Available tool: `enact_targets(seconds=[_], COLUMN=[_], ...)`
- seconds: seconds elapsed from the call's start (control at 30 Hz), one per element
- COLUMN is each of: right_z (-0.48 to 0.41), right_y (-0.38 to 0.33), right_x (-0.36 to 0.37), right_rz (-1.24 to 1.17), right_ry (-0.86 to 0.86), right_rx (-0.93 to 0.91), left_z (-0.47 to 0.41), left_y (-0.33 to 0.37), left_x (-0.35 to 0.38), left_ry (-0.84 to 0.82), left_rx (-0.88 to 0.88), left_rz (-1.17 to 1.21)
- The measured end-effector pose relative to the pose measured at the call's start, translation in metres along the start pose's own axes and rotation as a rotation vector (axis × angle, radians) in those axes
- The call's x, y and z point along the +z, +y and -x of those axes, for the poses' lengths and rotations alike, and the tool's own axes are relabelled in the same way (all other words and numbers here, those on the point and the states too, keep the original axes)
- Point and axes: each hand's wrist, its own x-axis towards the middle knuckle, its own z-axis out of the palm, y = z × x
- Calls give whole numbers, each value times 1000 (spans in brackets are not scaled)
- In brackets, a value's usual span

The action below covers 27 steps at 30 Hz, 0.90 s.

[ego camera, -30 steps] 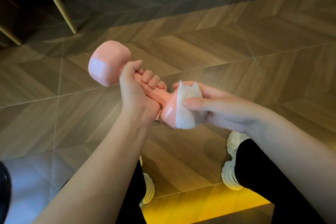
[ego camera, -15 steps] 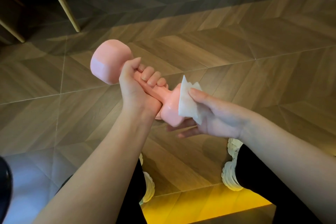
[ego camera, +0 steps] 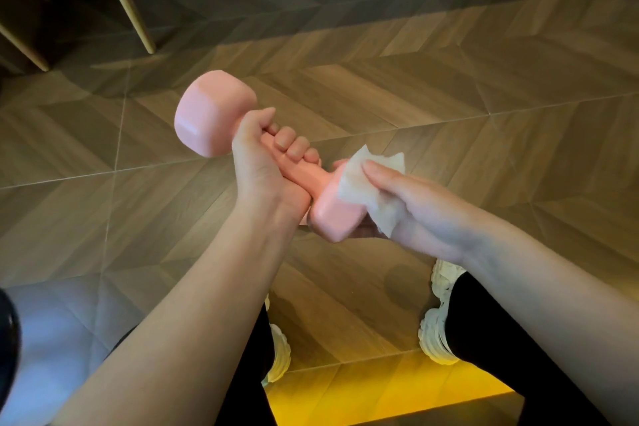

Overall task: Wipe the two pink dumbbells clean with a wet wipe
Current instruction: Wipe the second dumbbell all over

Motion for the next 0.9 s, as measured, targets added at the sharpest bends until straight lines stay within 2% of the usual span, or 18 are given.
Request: enact_targets(seconds=[0.07,0.13,0.2,0.33,0.4,0.5,0.6,0.8,0.9], right_z=[4,3,0,-5,-2,3,5,-6,-6], right_y=[-3,1,7,7,2,-2,2,14,11], right_x=[-5,-3,2,9,5,-6,-6,10,9], right_rz=[12,141,243,192,132,37,75,187,182], right_ry=[-76,-61,41,205,171,12,-41,240,328], right_rx=[0,-19,-40,-44,-10,48,44,-6,14], left_z=[-1,-2,-3,-4,-4,-4,-3,-4,-5], left_y=[1,0,-2,-5,-5,-4,-6,-13,-14], left_x=[-2,-4,-4,-1,0,0,-2,-3,-3], left_ry=[-5,-7,-4,-14,-20,-41,-45,58,93], left_rx=[-18,-16,-13,-10,-7,-25,-14,-40,-81], left_rz=[42,50,44,45,40,52,18,-1,23])
